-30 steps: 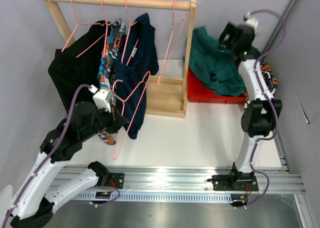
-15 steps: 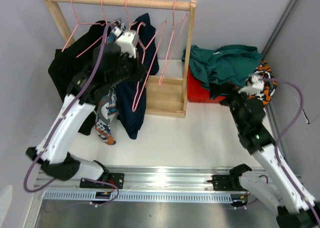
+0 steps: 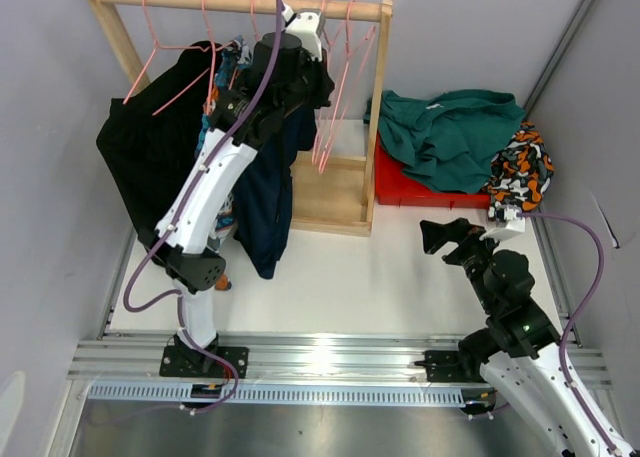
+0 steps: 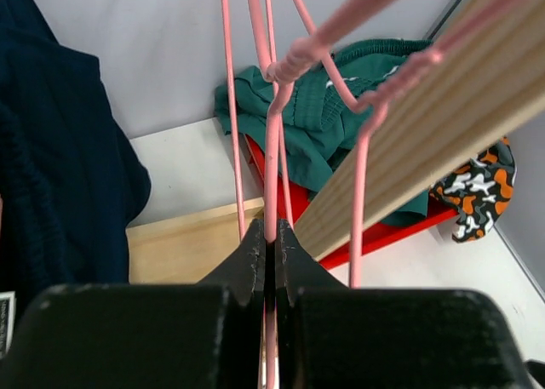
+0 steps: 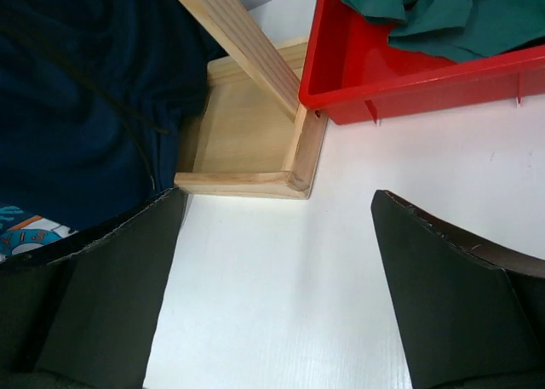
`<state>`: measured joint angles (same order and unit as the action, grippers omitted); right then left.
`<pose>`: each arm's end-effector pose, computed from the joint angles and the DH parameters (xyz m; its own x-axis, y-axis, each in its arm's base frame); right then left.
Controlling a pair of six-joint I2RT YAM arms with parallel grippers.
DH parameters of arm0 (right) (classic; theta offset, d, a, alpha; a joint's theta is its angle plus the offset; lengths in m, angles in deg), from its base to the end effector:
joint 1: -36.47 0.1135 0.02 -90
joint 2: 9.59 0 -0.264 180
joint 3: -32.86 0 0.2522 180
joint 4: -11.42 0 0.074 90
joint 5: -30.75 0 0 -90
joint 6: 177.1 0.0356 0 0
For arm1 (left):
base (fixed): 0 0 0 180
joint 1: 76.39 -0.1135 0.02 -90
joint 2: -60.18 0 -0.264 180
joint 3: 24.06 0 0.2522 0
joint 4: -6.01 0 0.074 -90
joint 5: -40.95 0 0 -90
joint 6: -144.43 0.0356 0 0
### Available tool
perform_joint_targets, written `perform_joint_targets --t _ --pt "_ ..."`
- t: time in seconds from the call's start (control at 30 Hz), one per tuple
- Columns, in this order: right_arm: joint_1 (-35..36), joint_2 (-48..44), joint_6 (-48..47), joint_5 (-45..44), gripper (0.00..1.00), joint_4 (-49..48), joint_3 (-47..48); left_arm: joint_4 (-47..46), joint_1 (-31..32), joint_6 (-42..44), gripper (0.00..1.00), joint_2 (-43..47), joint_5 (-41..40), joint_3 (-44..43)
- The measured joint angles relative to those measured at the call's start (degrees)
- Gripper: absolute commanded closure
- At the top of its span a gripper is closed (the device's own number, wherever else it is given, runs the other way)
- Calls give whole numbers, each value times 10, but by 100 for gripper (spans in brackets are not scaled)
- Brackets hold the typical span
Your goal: Remove the shorts from the hanger
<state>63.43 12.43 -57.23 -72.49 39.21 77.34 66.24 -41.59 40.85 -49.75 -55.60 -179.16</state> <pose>0.1075 0.0456 0.2987 -0.1904 0.4471 -0.8740 -0.1652 0.8630 0.4774 0.3254 -0.2212 0.5121 -0.3193 -0.0622 -0.9456 0.4131 0.8889 -0.1979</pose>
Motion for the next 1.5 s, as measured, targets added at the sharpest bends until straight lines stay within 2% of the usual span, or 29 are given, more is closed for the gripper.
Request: perform_joint_targets --t 0.07,0.27,0.3,0.33,0.37,0.5,0.57,0.6,0.7,0.93,1.07,1.27,1.47,1.5 --pt "0 -4 1 3 1 8 0 -5 -3 -4 94 -13 1 -11" --pt "1 -10 4 15 1 16 0 -13 -9 -9 89 -31 -3 -17" --pt "1 -10 5 17 1 16 0 -13 -9 -9 85 -32 -3 -16" --pt "1 -10 6 21 1 15 -1 -13 -9 -9 74 -32 -3 -16" --pt "2 -9 8 22 1 15 -1 -14 -9 -6 69 -32 -3 -16" --pt "4 -1 13 32 0 9 -7 -13 -10 -5 57 -24 -4 -7" --pt "6 4 15 35 0 8 -9 -7 -10 -1 46 -8 -4 7" --pt "7 6 15 35 0 8 -10 -1 -10 2 40 5 -4 16" --pt "11 10 15 37 1 7 -12 8 -11 10 32 64 -12 60" --pt "19 12 15 37 1 5 -21 1 -38 35 28 259 -43 159" --pt "22 13 16 37 1 5 -24 -12 -68 43 29 318 -55 192" --pt "27 6 16 36 1 10 -24 -26 -102 48 30 316 -53 249" --pt "28 -21 16 31 1 29 -24 -28 -128 51 33 252 -34 303" --pt "28 -25 16 31 1 32 -24 -28 -131 51 37 245 -32 305"
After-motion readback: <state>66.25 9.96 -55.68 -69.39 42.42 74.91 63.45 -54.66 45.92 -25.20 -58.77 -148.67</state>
